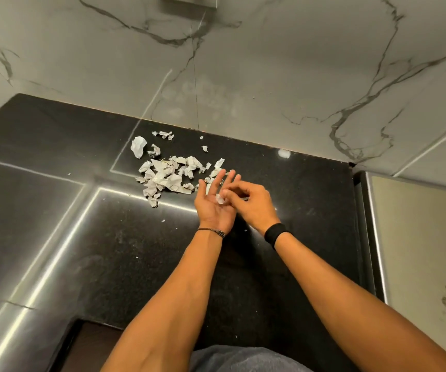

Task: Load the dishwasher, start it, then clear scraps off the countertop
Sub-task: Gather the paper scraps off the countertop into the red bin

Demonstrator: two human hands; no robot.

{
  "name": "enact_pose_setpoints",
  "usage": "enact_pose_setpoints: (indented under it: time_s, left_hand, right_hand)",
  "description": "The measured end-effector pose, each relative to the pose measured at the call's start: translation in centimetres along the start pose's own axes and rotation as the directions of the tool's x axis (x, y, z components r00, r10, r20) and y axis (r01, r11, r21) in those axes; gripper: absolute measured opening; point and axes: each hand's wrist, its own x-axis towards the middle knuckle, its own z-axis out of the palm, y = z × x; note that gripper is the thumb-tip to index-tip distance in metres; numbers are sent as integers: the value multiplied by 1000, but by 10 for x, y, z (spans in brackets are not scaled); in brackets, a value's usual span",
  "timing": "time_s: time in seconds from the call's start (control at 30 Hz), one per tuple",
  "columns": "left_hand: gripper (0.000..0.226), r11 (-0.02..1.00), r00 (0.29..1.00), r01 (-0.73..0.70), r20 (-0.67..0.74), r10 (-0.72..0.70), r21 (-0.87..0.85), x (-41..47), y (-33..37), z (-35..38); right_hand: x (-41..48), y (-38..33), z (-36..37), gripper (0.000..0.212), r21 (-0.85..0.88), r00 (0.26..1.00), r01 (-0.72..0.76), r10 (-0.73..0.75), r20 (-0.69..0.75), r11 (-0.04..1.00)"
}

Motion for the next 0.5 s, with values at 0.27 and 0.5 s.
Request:
enact_pose_setpoints:
  time_s: [0.27, 0.5]
  left_hand:
    - [67, 999, 999, -50, -20, 50, -9, 9, 34, -16]
    - [67, 993, 995, -87, -33, 90, 75, 10, 50, -23]
  right_hand:
    - [31, 29, -14, 24, -297, 993, -113, 115, -12, 948]
    - [33, 37, 18, 36, -630, 983, 89, 33, 179, 772]
